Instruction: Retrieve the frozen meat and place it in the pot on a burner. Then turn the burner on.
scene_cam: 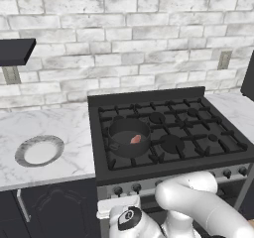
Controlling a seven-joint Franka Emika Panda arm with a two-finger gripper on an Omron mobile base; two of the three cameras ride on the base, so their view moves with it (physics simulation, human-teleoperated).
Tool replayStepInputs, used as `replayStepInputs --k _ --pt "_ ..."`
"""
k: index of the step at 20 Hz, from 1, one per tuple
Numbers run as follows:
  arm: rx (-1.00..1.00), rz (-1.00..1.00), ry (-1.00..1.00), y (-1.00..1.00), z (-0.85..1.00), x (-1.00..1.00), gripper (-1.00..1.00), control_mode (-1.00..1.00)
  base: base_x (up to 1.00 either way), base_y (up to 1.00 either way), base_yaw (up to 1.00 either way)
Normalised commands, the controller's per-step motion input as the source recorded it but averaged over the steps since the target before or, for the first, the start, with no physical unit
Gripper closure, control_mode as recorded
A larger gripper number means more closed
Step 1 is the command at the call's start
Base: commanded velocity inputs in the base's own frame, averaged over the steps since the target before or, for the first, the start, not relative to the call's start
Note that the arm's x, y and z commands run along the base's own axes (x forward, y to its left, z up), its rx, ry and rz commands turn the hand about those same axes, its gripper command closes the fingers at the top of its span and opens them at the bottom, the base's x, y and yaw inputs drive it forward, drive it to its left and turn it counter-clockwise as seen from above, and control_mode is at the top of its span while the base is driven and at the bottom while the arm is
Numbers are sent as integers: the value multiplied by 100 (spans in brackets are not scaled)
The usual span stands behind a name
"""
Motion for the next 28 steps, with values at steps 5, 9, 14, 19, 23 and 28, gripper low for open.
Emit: replayStepInputs --k 5,9,14,19,23,28 --pt "0 1 0 0 -1 1 -100 -100 0 0 0" --pt "0 0 0 0 -4 4 -100 -100 0 0 0" --pt "0 0 0 -9 -11 17 -100 -100 0 0 0" --pt "0 0 -3 -5 -6 9 -100 -100 0 0 0" --pt "0 0 -2 0 0 1 -100 -100 0 0 0" --pt "0 0 -1 0 0 0 -100 -100 0 0 0"
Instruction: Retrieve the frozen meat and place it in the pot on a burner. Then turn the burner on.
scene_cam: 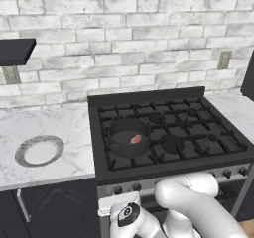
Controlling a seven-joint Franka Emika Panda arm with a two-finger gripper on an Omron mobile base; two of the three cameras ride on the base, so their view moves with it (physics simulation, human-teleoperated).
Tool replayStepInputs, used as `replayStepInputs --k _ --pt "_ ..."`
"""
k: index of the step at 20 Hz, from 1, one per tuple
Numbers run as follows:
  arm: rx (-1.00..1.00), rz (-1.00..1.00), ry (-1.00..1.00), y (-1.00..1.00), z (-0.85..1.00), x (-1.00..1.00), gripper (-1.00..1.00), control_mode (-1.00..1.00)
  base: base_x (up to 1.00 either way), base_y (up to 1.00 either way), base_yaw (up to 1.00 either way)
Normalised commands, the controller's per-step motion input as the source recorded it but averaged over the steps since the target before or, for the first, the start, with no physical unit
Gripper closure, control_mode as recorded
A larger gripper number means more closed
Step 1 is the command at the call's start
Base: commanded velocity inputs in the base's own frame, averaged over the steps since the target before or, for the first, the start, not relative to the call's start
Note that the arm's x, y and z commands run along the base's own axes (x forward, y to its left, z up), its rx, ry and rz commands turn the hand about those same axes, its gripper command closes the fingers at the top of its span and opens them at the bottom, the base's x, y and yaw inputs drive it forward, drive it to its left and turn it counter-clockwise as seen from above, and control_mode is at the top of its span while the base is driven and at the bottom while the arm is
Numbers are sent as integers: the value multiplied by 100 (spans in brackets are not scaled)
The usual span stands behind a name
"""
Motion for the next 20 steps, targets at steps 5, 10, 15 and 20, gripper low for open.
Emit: replayStepInputs --k 5,10,15,20 --pt "4 0 3 0 -15 0 -100 -100 0 0 0" --pt "6 0 0 0 -5 3 -100 -100 0 0 0" --pt "3 0 0 0 0 16 -100 -100 0 0 0" --pt "0 0 0 0 0 6 -100 -100 0 0 0"
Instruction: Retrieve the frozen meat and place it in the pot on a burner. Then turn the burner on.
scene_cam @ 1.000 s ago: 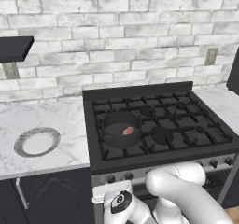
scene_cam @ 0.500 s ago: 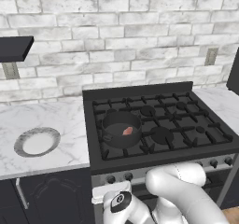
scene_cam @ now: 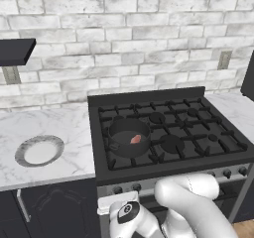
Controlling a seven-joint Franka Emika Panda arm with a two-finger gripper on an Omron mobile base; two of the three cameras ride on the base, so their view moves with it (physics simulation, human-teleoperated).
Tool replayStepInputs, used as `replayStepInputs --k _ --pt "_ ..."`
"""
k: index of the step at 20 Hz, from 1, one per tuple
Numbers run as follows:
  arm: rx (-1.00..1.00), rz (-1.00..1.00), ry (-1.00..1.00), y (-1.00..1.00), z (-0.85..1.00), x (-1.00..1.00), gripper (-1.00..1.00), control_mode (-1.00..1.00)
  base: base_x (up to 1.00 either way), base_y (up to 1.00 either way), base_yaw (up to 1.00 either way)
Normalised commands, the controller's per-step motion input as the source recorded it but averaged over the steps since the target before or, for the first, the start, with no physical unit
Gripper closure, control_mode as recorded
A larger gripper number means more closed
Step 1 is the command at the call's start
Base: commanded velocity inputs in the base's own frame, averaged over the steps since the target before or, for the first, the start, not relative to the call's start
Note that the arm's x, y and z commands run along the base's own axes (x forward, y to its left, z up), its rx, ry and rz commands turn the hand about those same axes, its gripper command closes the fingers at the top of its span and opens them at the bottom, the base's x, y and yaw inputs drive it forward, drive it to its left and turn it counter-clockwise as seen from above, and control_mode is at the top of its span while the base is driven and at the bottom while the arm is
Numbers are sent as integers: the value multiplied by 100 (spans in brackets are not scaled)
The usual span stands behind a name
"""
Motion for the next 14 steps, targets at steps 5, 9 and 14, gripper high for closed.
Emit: replayStepInputs --k 5,9,14 --pt "0 0 0 0 0 0 100 -100 0 0 0" --pt "0 0 0 0 0 0 100 -100 0 0 0" --pt "1 0 0 -3 0 0 100 -100 0 0 0"
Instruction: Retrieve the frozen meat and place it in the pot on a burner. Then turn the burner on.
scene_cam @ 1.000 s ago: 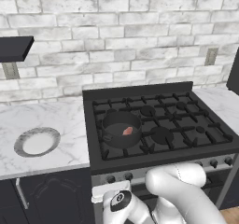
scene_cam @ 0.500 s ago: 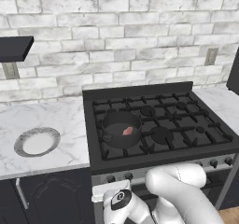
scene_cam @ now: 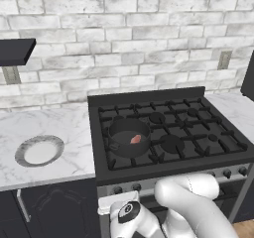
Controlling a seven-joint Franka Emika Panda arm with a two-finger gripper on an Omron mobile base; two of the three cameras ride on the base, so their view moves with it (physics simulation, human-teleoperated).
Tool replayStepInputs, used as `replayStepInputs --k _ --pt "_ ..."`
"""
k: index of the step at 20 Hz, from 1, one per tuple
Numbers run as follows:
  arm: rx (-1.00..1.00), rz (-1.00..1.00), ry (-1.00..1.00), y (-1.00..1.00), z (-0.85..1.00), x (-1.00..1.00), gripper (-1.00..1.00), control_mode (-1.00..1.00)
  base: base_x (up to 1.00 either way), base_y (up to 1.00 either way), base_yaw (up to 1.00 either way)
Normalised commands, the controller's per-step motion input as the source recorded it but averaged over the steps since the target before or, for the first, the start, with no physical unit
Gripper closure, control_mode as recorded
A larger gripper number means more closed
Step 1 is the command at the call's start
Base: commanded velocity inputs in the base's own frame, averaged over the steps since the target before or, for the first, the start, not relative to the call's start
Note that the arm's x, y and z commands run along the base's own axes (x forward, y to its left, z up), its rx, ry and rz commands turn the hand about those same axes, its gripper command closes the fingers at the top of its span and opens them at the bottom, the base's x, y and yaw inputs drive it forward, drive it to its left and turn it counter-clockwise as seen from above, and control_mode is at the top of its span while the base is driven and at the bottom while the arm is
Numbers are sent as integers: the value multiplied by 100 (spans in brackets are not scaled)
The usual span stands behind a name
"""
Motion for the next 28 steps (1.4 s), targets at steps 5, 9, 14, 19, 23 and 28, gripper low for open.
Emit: replayStepInputs --k 5,9,14,19,23,28 --pt "-6 1 0 0 0 0 100 -100 0 0 0" --pt "-18 2 -2 0 0 0 100 -100 0 0 0" --pt "-22 9 -7 0 0 0 100 -100 0 0 0" --pt "-25 8 0 3 0 0 100 -100 0 0 0" --pt "-29 7 0 10 0 1 100 -100 0 0 0" --pt "-29 8 0 7 0 2 100 -100 0 0 0"
